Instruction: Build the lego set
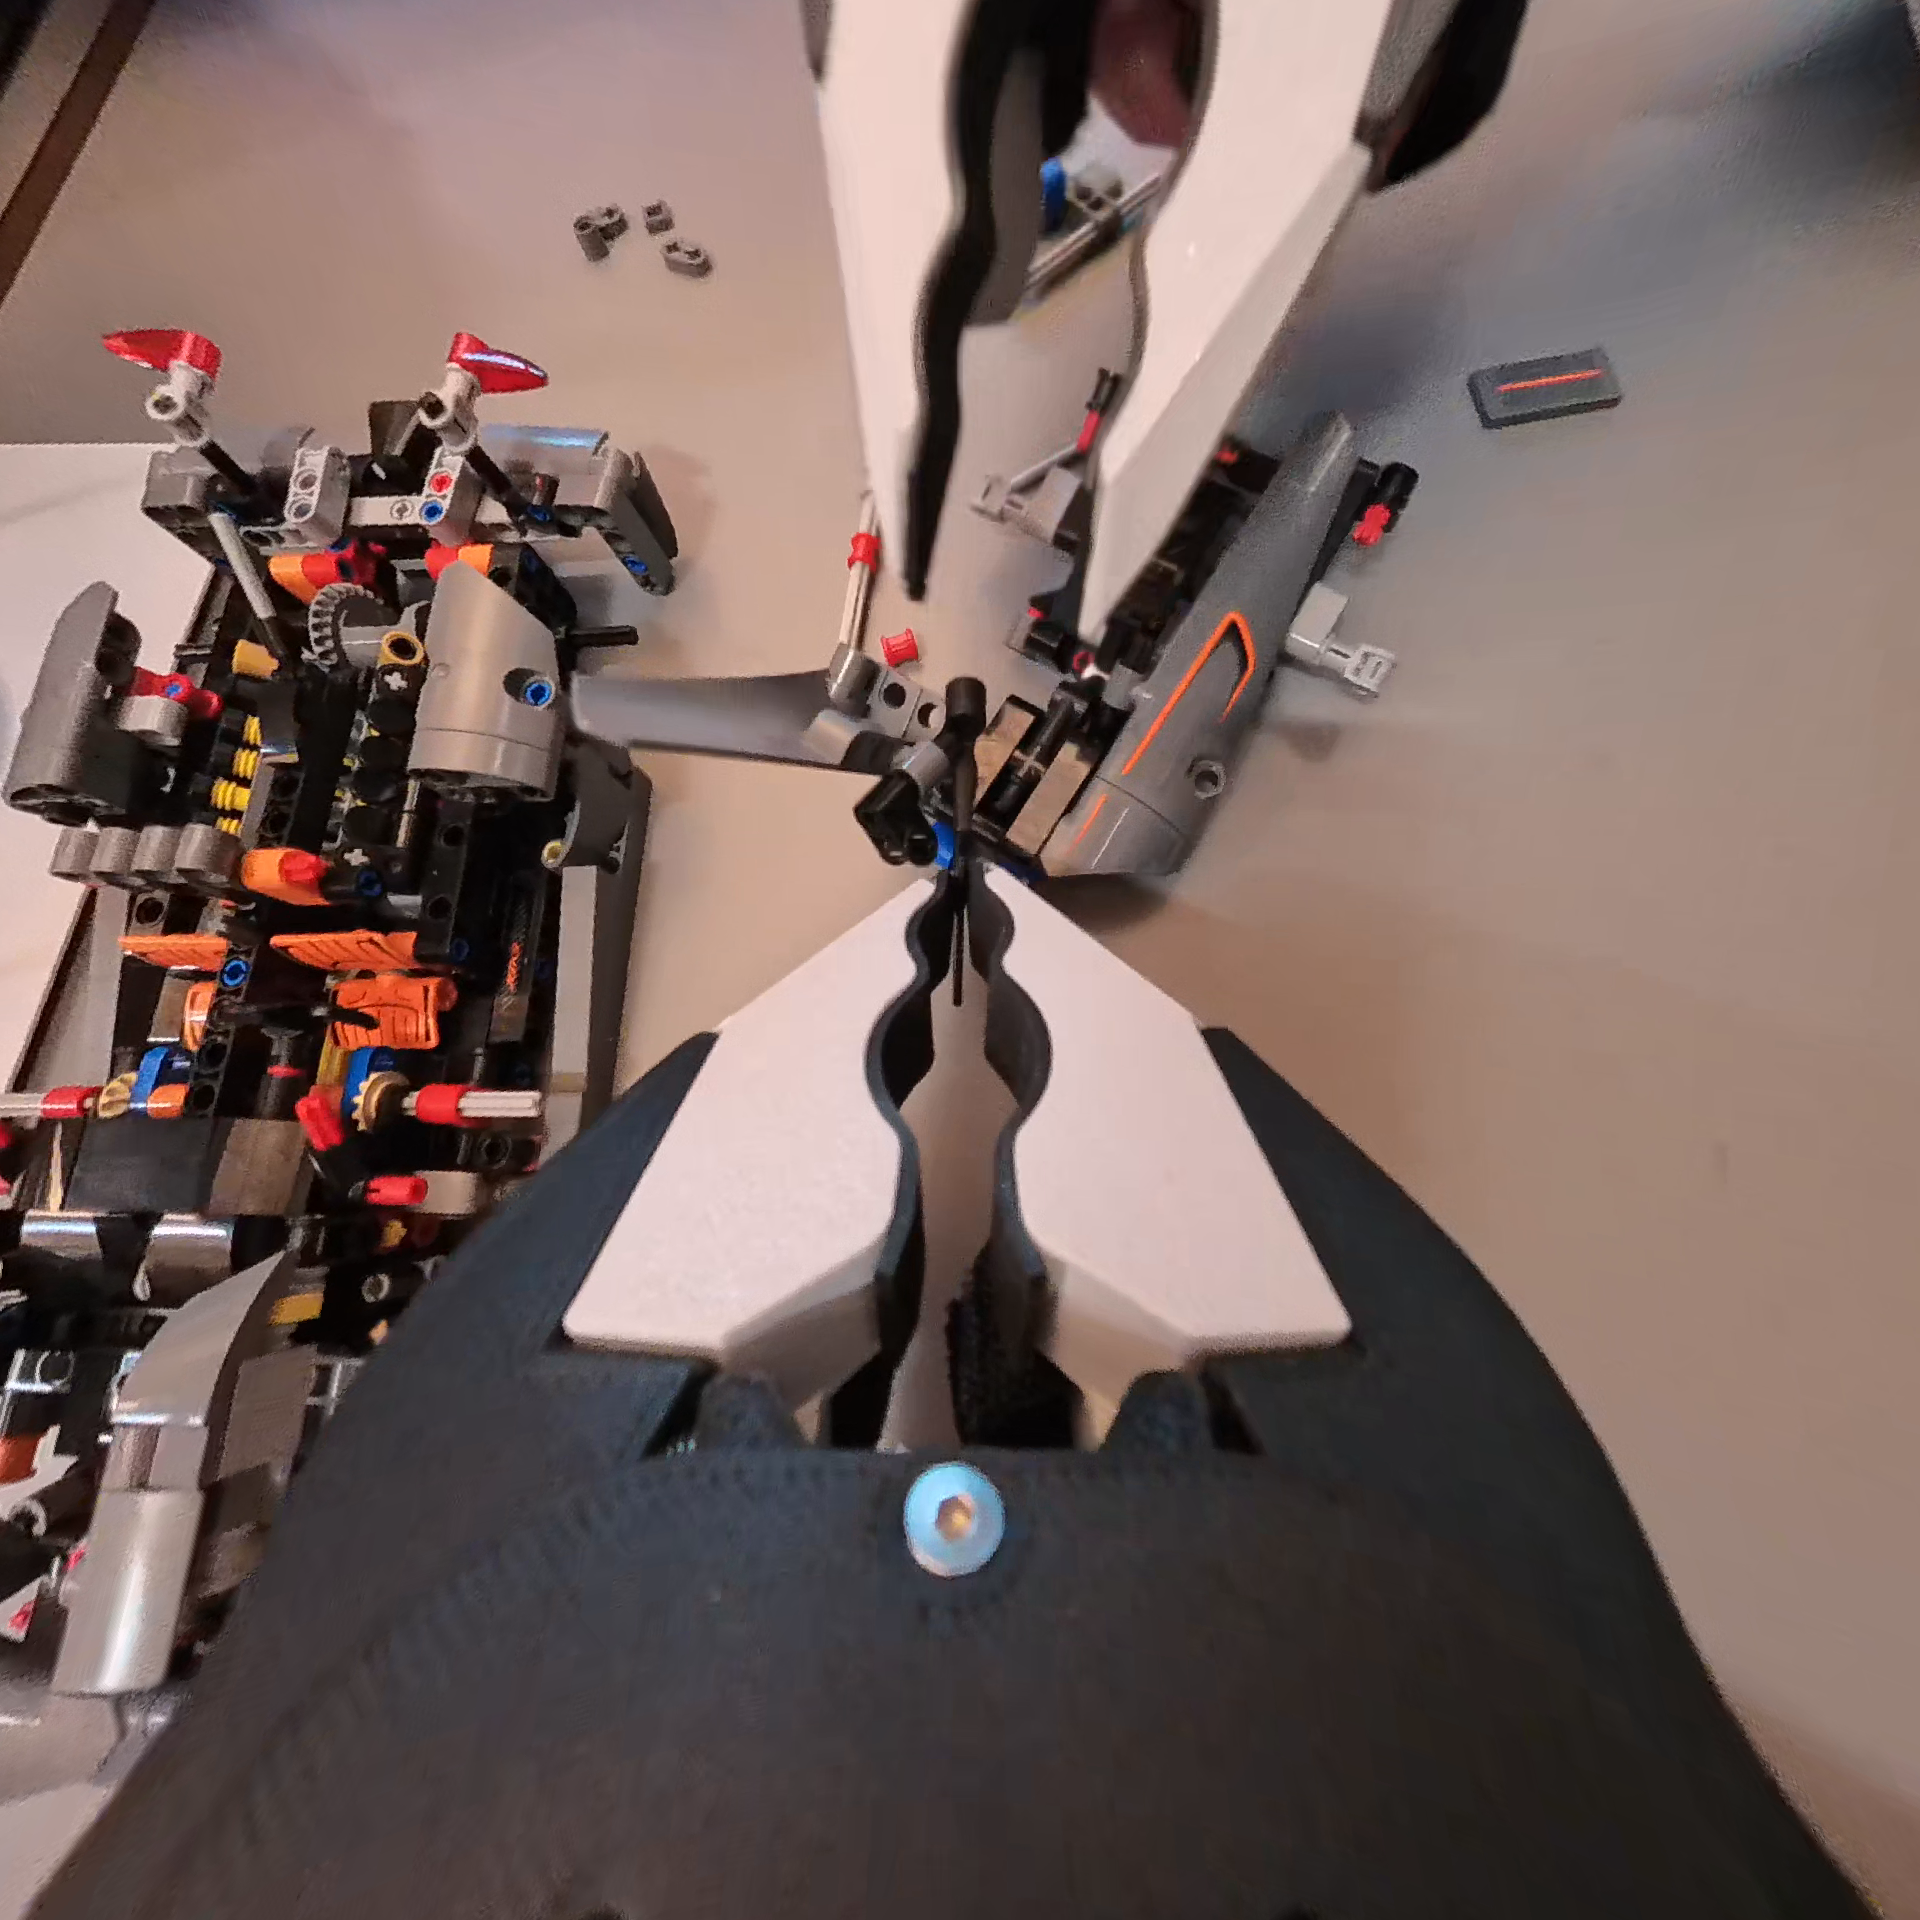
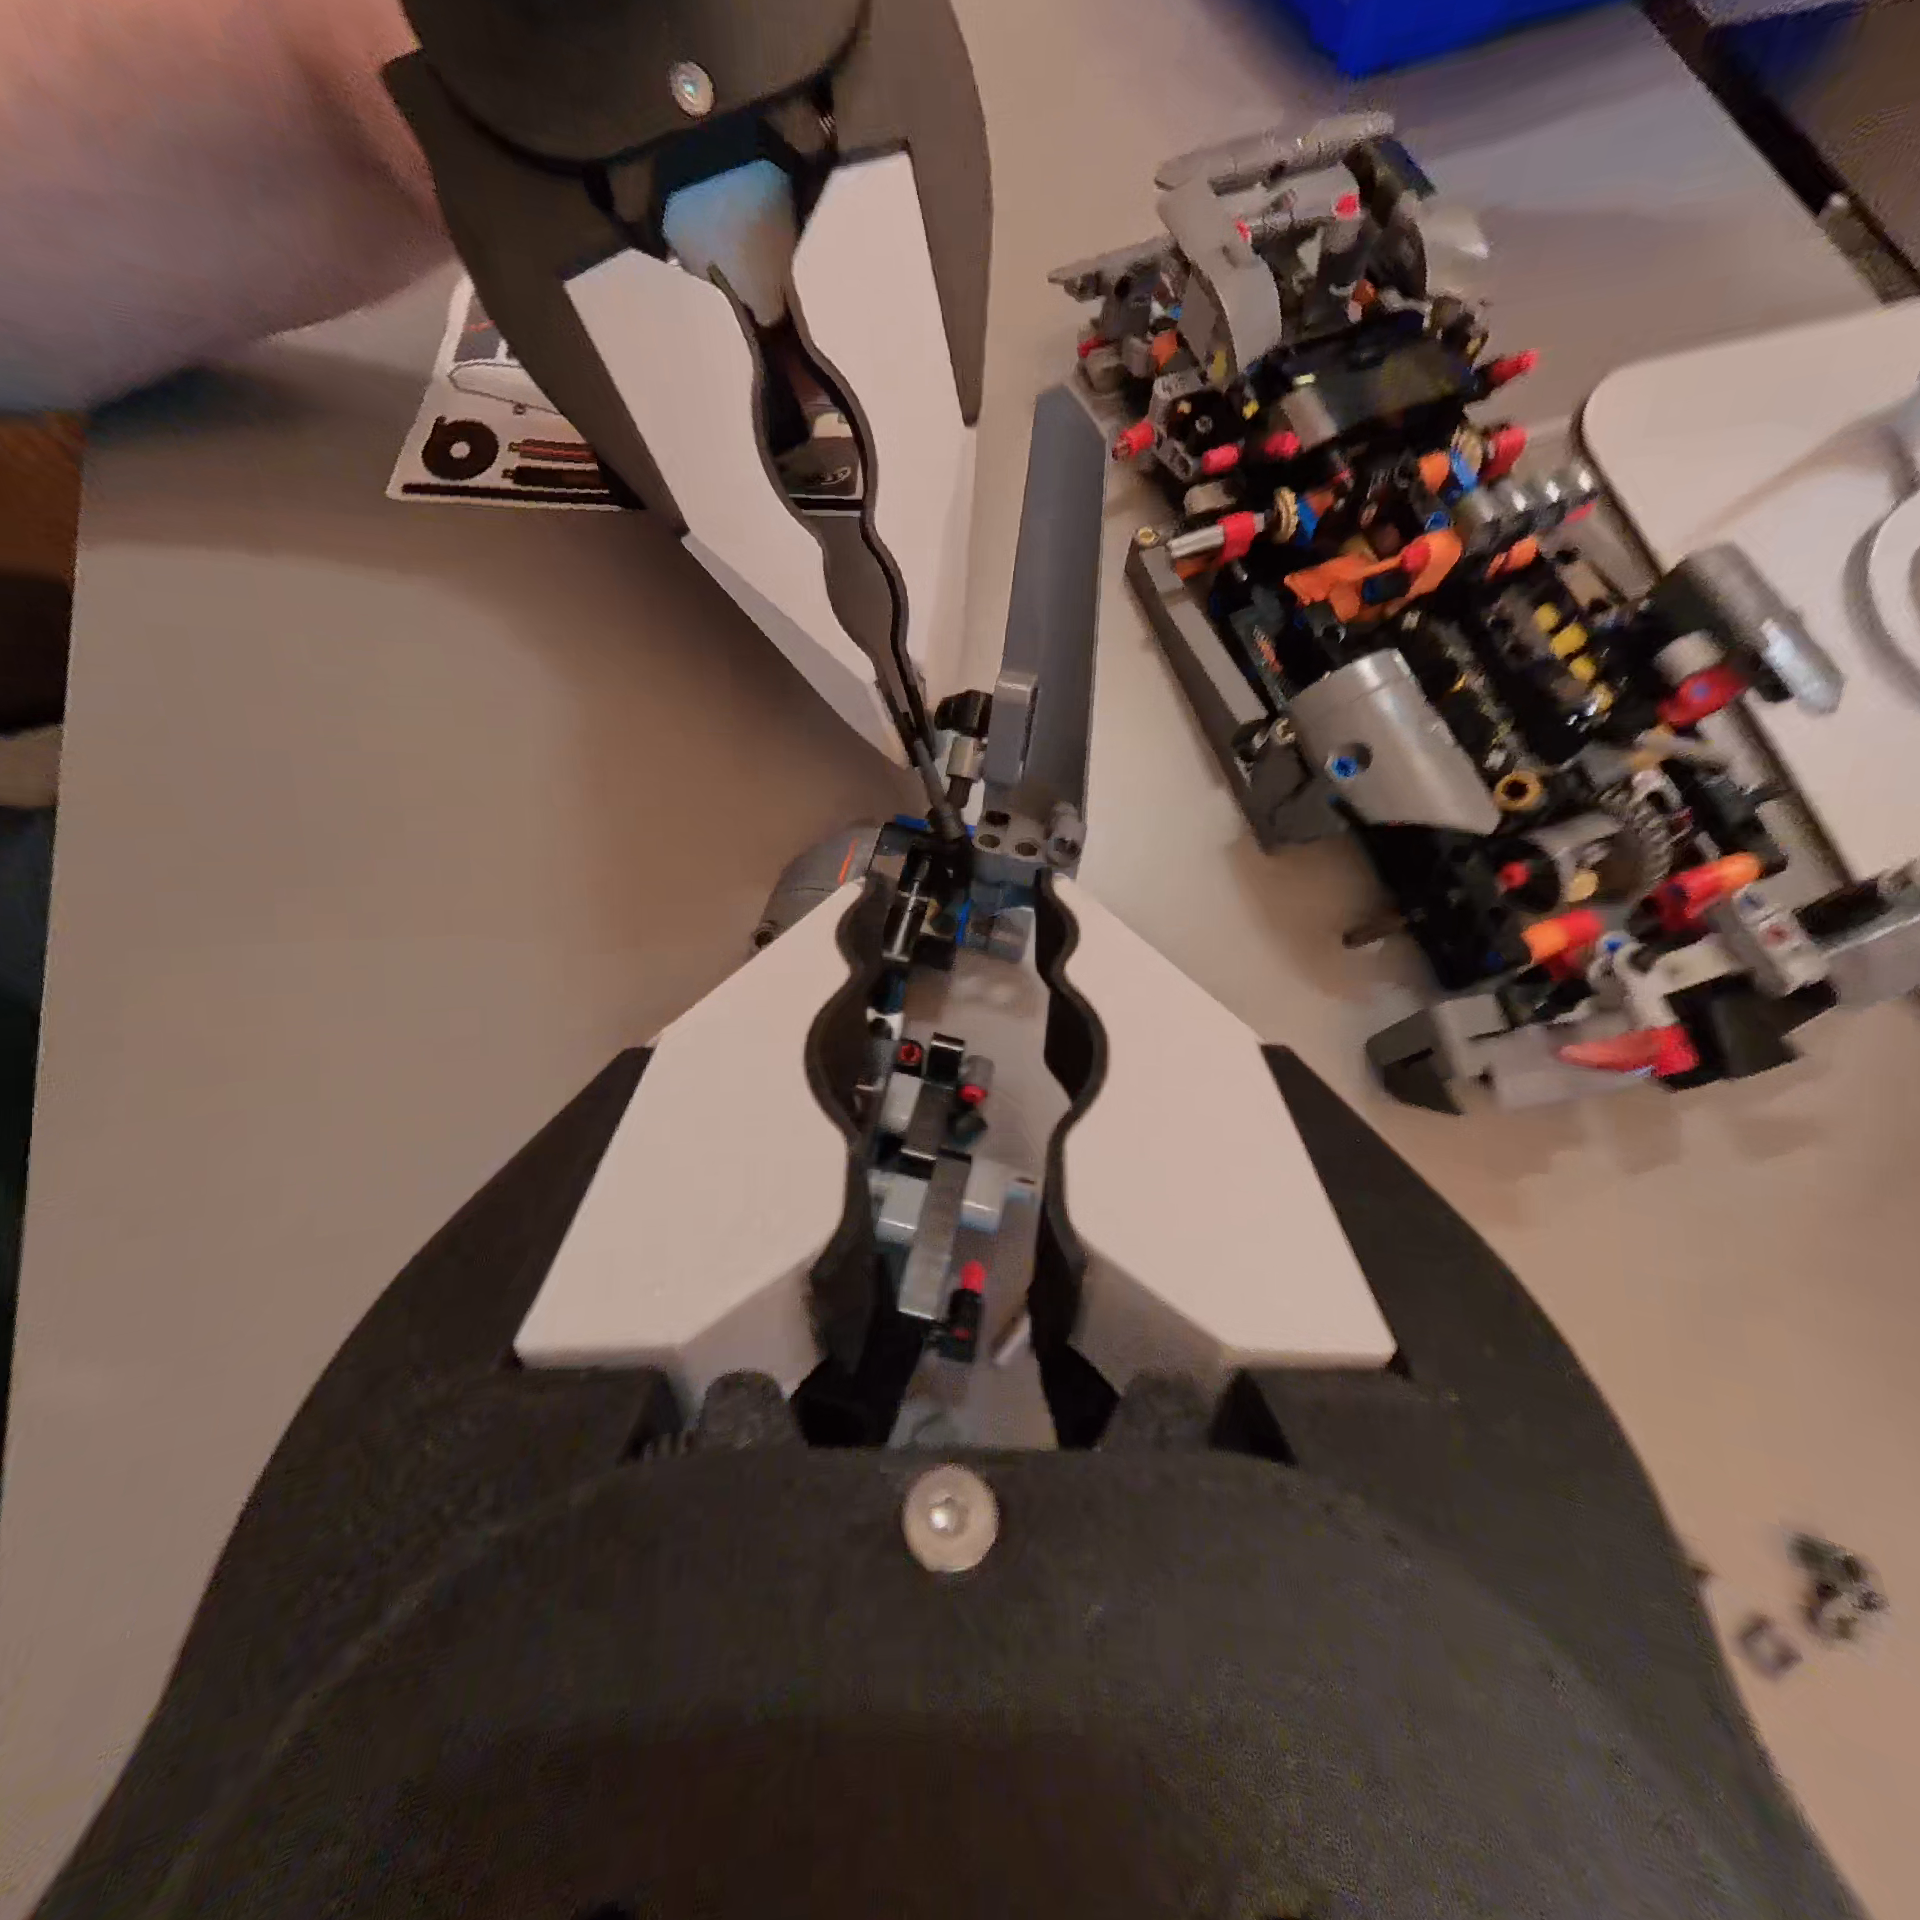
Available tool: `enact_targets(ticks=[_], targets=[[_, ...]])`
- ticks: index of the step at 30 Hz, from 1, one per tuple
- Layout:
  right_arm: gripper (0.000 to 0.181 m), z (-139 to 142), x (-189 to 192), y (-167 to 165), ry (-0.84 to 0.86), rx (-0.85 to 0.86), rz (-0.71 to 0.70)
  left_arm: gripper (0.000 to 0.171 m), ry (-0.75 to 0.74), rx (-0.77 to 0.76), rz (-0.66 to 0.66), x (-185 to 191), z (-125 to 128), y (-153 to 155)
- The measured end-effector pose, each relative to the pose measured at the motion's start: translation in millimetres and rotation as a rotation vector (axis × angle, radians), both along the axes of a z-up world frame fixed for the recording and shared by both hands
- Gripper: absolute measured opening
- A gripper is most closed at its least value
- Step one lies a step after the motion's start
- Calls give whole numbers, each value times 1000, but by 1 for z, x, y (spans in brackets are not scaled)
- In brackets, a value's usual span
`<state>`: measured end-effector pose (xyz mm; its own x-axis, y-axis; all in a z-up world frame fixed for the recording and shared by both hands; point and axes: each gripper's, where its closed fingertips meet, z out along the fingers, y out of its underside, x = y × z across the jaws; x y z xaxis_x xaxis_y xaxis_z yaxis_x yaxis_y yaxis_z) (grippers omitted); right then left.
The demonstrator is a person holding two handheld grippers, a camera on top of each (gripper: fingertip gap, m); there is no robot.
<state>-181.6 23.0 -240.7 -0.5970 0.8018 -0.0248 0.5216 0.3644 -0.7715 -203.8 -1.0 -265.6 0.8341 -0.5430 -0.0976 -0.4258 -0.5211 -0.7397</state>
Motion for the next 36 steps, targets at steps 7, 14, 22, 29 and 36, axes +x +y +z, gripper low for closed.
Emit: enact_targets(ticks=[7,14,22,29,36], targets=[[44,16,-12,0,28,36,262,0,-55,-62,-90,2,-6,-3],[63,7,-28,-4,79,146,532,0,-99,-124,-175,7,-9,-7],[84,-7,-24,-20,38,166,749,0,-132,-180,-253,6,-9,-5],[73,-7,-16,-28,20,89,853,0,-214,-192,-318,4,-4,-7],[67,-12,-14,-28,8,65,893,0,-232,-238,-343,2,-6,-5]])
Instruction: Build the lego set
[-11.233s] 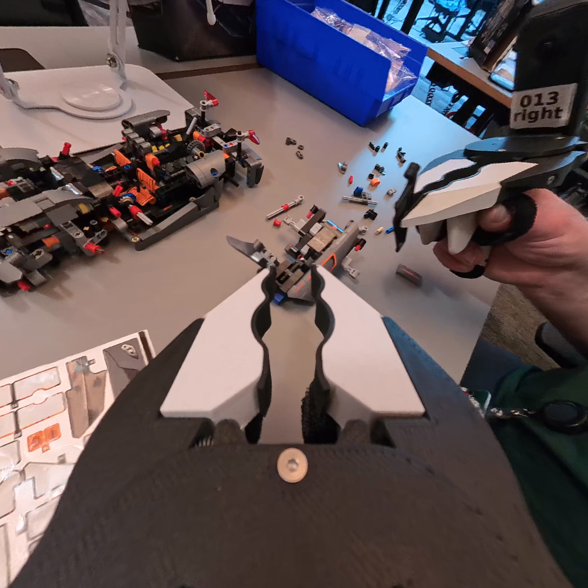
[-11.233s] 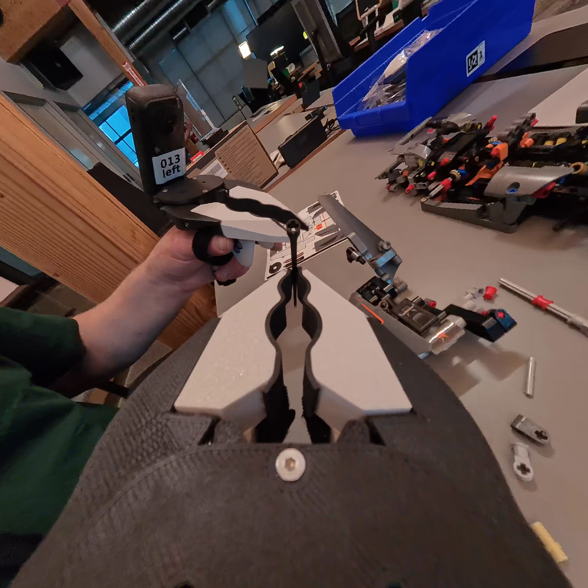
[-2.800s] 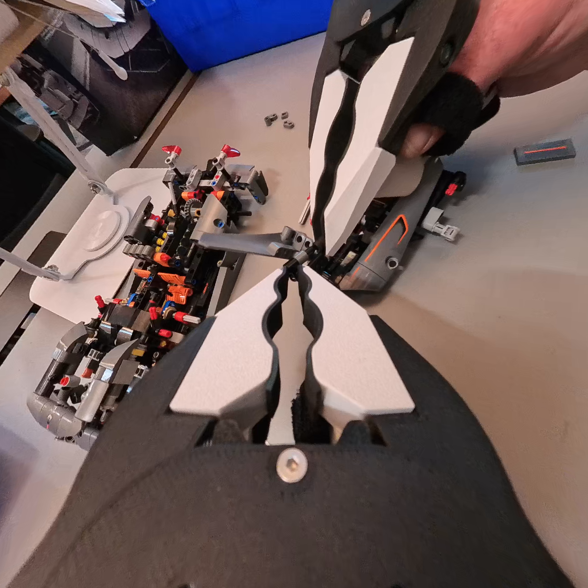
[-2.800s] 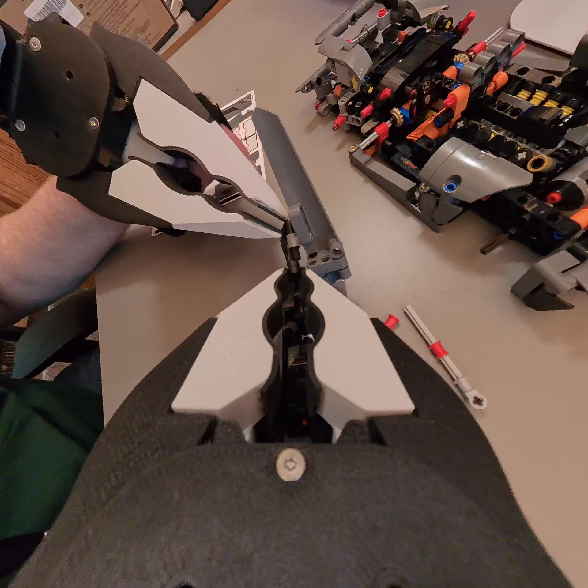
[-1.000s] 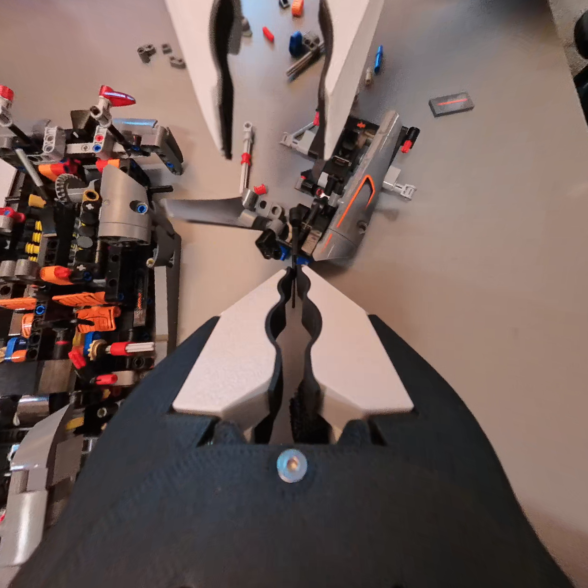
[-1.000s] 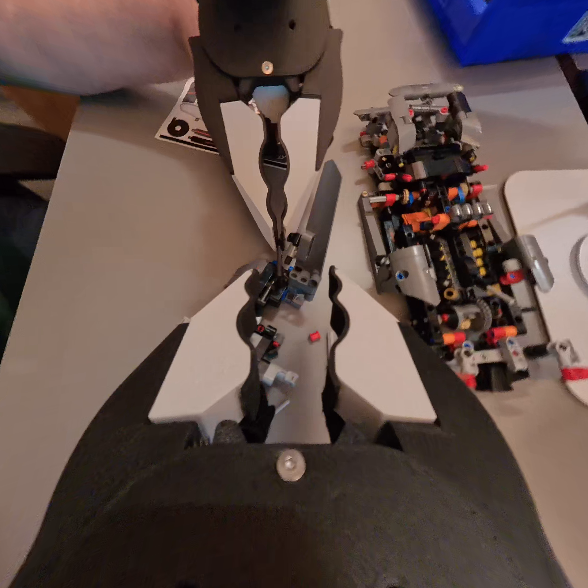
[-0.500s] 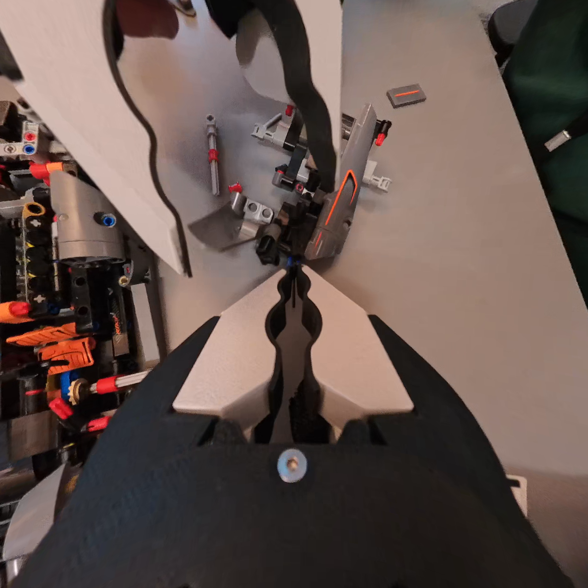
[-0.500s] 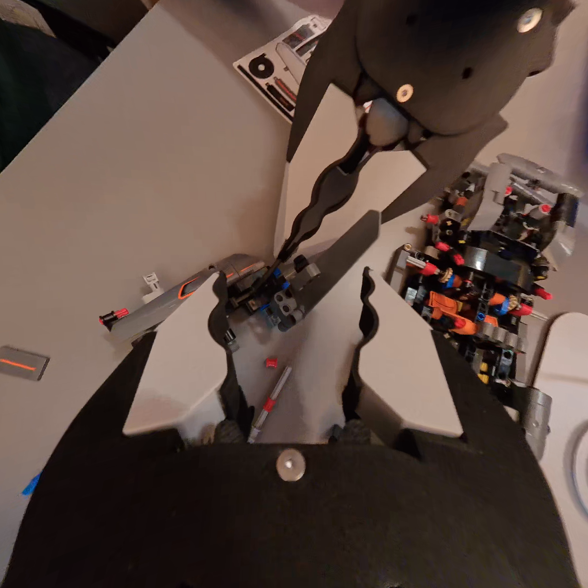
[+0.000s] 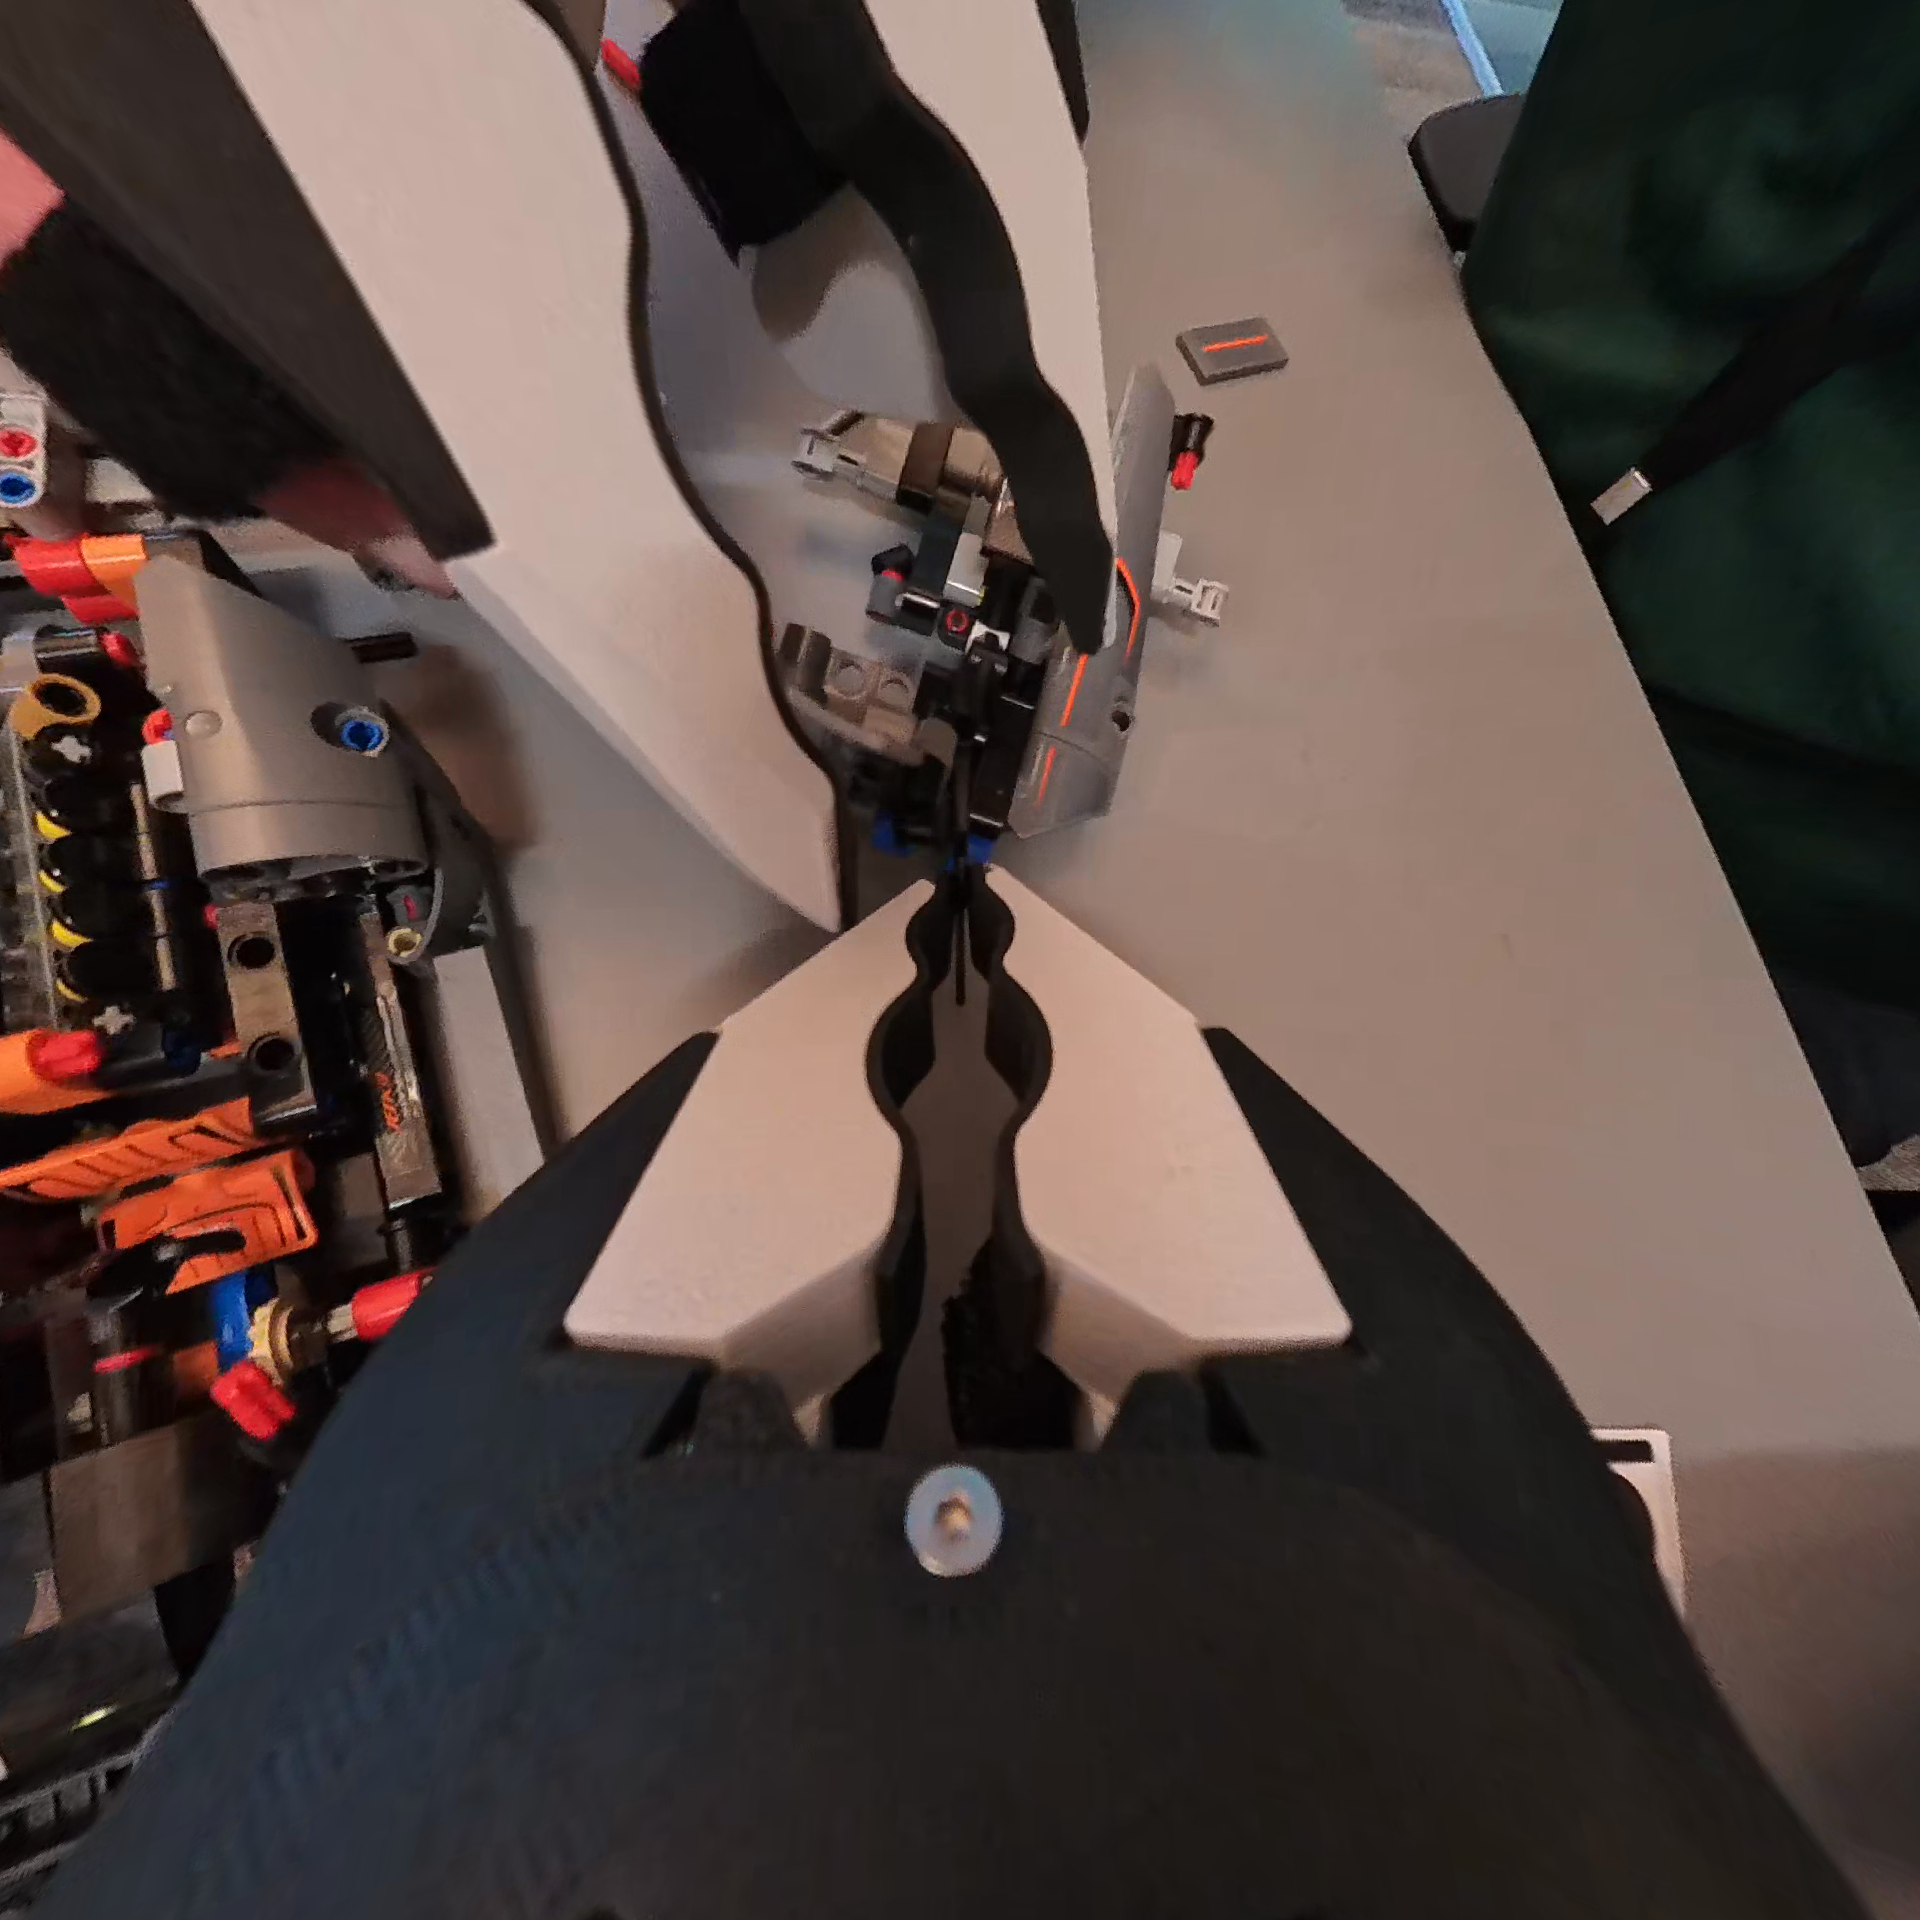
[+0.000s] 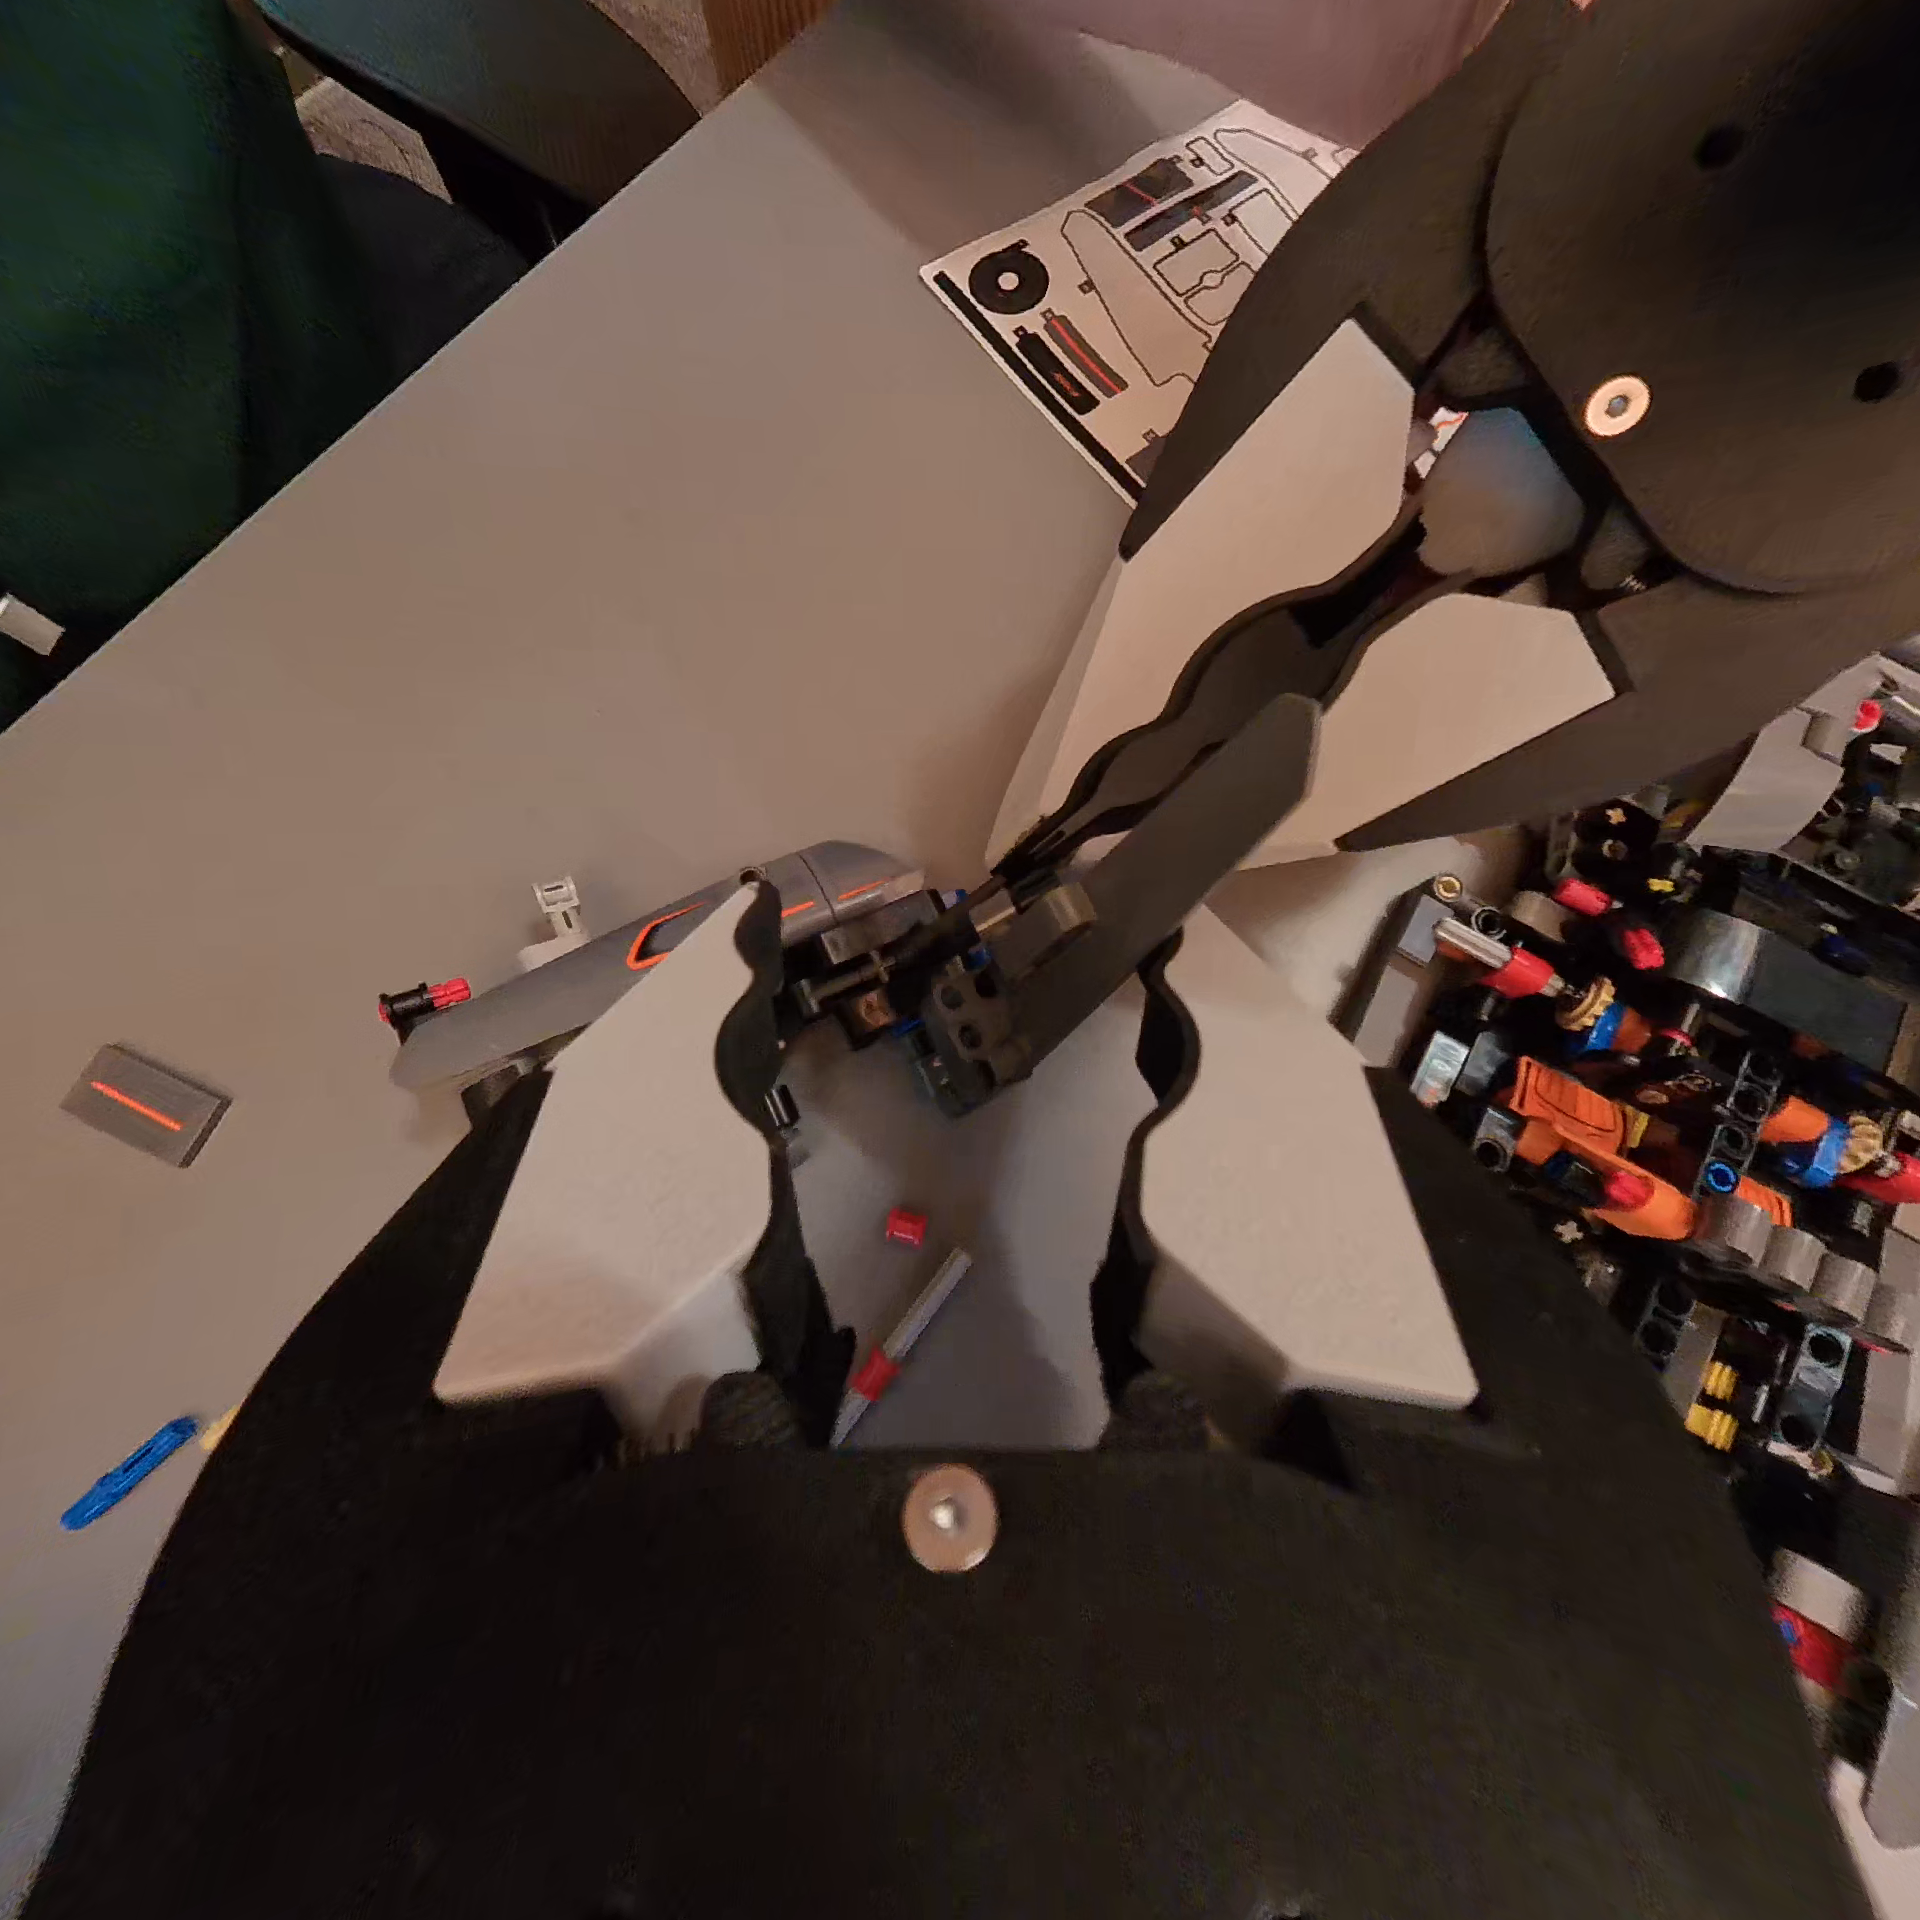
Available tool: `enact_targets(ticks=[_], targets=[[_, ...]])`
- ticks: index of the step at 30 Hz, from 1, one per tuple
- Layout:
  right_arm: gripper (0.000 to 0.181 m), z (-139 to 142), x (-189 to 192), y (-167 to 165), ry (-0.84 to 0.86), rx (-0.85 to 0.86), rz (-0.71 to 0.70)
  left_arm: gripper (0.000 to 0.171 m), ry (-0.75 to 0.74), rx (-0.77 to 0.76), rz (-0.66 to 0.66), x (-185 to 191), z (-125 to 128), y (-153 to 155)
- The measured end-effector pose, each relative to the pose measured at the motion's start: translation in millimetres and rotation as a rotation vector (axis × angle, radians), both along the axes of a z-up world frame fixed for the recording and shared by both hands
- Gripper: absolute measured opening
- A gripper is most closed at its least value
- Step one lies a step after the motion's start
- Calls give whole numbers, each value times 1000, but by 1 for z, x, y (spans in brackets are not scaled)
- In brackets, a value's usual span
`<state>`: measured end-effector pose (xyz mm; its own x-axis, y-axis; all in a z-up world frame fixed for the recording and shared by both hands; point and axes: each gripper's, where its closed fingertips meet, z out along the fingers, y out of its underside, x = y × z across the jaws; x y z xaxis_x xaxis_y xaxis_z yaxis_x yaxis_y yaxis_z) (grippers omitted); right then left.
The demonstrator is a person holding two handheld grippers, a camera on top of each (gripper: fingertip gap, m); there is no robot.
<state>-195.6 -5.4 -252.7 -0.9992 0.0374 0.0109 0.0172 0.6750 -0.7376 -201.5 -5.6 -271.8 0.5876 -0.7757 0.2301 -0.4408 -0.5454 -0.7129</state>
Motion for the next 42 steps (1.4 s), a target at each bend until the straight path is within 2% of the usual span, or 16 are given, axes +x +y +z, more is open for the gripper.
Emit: enact_targets(ticks=[12,18,33,37,40,42], targets=[[54,-3,12,-4,-1,9,22,0,-37,-34,12,13,-2,-4],[64,-1,8,0,-16,17,-18,0,-76,-21,18,13,4,-5],[58,-2,4,2,37,56,4,0,-40,-12,22,9,1,-4],[65,9,0,10,47,57,-47,0,-27,-10,28,7,3,-3],[77,11,2,24,54,133,-152,0,-2,-4,42,6,2,-3],[69,14,7,35,50,179,-251,0,36,-5,57,4,-2,-4]])
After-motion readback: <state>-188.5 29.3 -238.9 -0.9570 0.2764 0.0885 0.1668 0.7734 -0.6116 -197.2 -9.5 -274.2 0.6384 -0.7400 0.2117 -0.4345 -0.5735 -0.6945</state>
